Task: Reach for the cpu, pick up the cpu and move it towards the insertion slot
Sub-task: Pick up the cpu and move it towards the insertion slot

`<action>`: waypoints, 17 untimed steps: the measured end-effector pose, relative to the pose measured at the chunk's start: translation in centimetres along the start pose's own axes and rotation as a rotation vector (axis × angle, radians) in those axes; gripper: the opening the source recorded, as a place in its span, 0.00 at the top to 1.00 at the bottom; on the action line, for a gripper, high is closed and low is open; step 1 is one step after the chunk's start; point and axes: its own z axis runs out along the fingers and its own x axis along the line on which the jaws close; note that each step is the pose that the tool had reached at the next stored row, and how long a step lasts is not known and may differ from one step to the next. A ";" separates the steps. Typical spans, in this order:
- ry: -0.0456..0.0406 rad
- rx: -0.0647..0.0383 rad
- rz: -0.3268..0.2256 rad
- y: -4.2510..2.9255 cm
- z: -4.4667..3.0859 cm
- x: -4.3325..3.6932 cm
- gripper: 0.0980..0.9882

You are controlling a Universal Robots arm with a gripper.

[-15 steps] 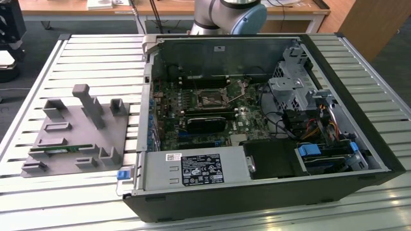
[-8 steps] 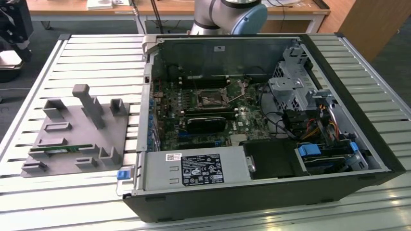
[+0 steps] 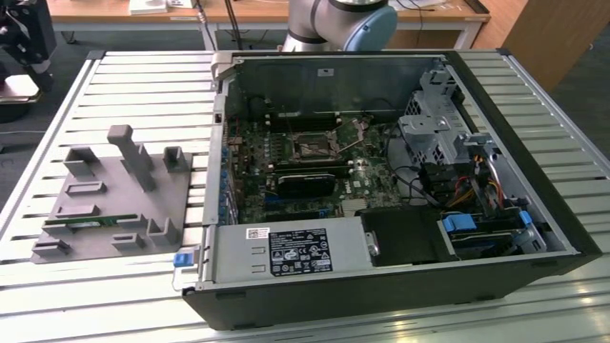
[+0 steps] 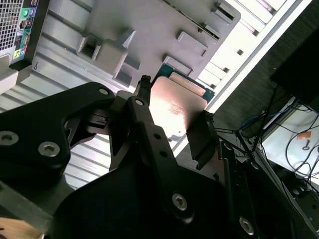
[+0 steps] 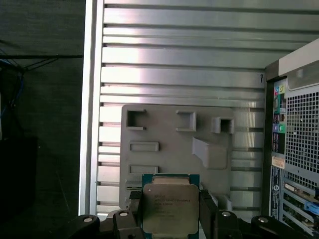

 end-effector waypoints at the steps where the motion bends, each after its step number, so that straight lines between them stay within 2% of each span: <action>1: 0.0001 0.000 0.000 0.00 0.00 -0.08 0.50; 17: 0.0000 0.000 0.000 -0.03 -0.02 -1.70 0.50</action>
